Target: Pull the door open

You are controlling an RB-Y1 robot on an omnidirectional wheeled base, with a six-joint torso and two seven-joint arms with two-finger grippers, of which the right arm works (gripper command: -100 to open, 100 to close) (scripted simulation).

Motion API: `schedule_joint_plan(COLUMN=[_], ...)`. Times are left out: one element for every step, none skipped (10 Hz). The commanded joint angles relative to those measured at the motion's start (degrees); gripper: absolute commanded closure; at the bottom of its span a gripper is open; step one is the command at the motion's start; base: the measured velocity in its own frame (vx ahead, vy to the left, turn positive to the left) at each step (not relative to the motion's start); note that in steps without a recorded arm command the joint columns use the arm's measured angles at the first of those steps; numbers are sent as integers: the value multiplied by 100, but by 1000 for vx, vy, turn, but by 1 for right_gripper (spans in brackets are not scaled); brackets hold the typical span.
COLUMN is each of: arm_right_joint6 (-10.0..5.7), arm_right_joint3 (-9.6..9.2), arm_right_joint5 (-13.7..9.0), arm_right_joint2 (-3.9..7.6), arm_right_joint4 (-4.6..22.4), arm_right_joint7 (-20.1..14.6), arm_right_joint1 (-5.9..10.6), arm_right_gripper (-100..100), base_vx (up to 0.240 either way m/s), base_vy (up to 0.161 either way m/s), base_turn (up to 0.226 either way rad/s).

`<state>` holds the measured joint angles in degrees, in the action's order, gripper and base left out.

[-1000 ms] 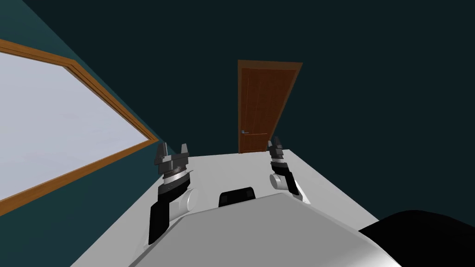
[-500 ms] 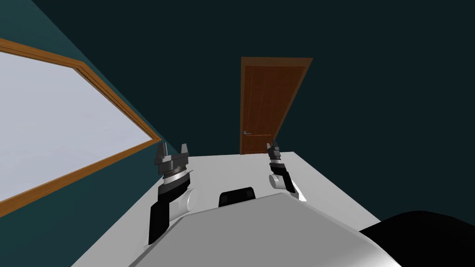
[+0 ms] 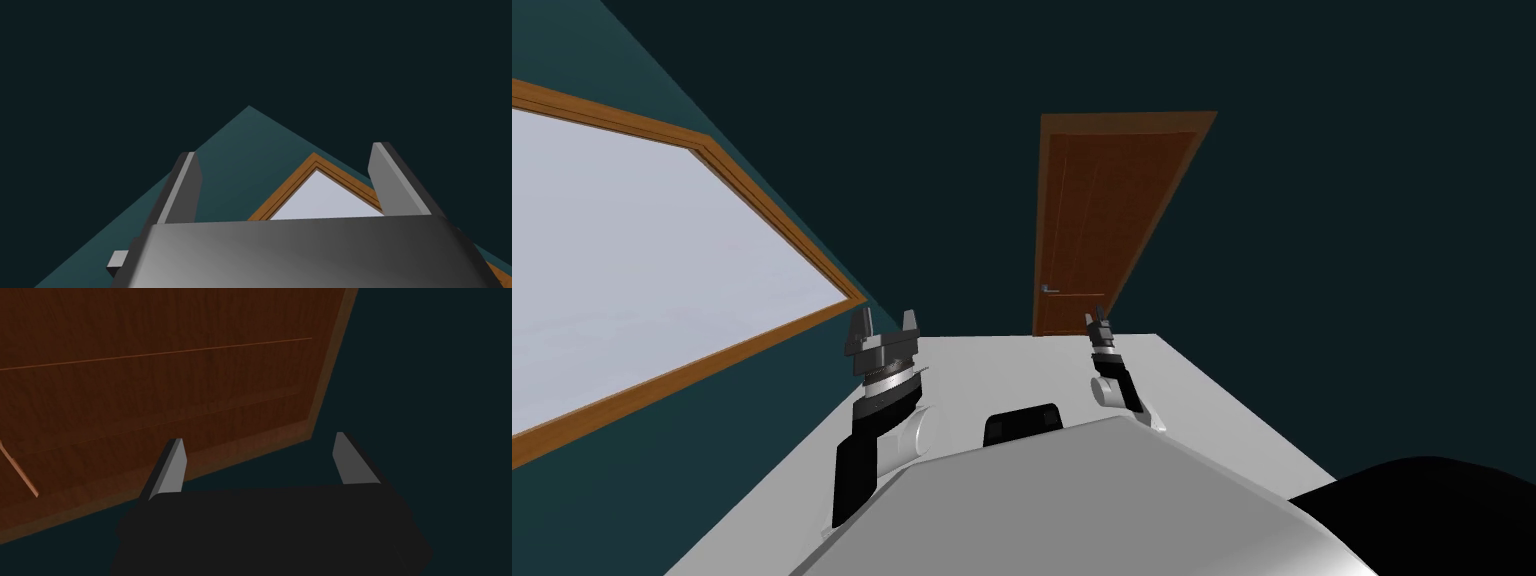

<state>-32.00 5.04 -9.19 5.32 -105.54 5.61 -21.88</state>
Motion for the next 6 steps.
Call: schedule_joint_plan(arm_right_joint6=[-30, -70, -109, -148, -188, -229], arm_right_joint3=[27, 42, 57, 71, 87, 102], arm_right_joint5=[-19, -39, -59, -79, -99, -120], arm_right_joint2=[32, 57, 82, 107, 131, 155], arm_right_joint4=[170, 344, 517, 691, 868, 1046], arm_right_joint7=[-24, -46, -69, -91, -114, -137], arm_right_joint1=[70, 117, 164, 211, 258, 307], arm_right_gripper=[-100, -100, -100, -100, -100, -100], base_vx=[69, 59, 83, 86, 99, 109], base_vy=[-5, -4, -1, -17, -17, -9], base_turn=[21, 50, 76, 86, 92, 86])
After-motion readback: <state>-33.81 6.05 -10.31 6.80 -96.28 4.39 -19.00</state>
